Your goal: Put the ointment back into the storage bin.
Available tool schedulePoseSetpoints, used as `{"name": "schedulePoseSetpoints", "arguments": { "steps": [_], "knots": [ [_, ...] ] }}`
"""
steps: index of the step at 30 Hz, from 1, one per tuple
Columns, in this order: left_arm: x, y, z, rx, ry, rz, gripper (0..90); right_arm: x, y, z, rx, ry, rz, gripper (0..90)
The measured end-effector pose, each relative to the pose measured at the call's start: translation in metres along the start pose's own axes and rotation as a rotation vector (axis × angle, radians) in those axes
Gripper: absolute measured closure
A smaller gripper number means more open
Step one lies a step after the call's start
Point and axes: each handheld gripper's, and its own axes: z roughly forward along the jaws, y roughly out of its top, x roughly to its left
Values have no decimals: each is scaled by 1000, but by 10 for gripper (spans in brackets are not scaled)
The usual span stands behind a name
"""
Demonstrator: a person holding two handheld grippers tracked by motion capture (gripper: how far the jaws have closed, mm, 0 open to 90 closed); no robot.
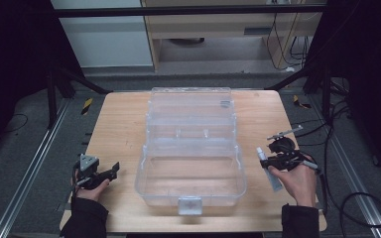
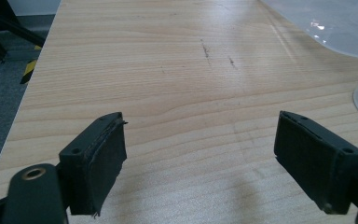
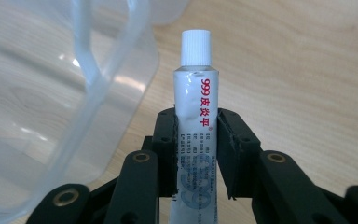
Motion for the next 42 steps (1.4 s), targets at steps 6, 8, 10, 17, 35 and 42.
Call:
{"name": "schedulePoseSetpoints", "arguments": {
  "steps": [6, 8, 10, 17, 35, 42],
  "knots": [
    [0, 0, 0, 2, -3, 8, 160, 7, 14, -20, -75, 39, -92, 697],
    [-1, 0, 0, -1, -2, 12, 160, 12, 19, -27, -101, 65, -148, 697],
    [-1, 0, 1, -3, -4, 14, 159, 17, 25, -33, -117, 88, -194, 697],
    [-1, 0, 1, -5, -2, 15, 158, 37, 44, -44, -139, 182, -372, 697],
    [-1, 0, 1, -2, -2, 19, 159, 106, 79, -19, -15, 377, -753, 697],
    [-1, 0, 1, -3, -2, 21, 160, 120, 76, 6, 102, 377, -853, 698]
  ]
}}
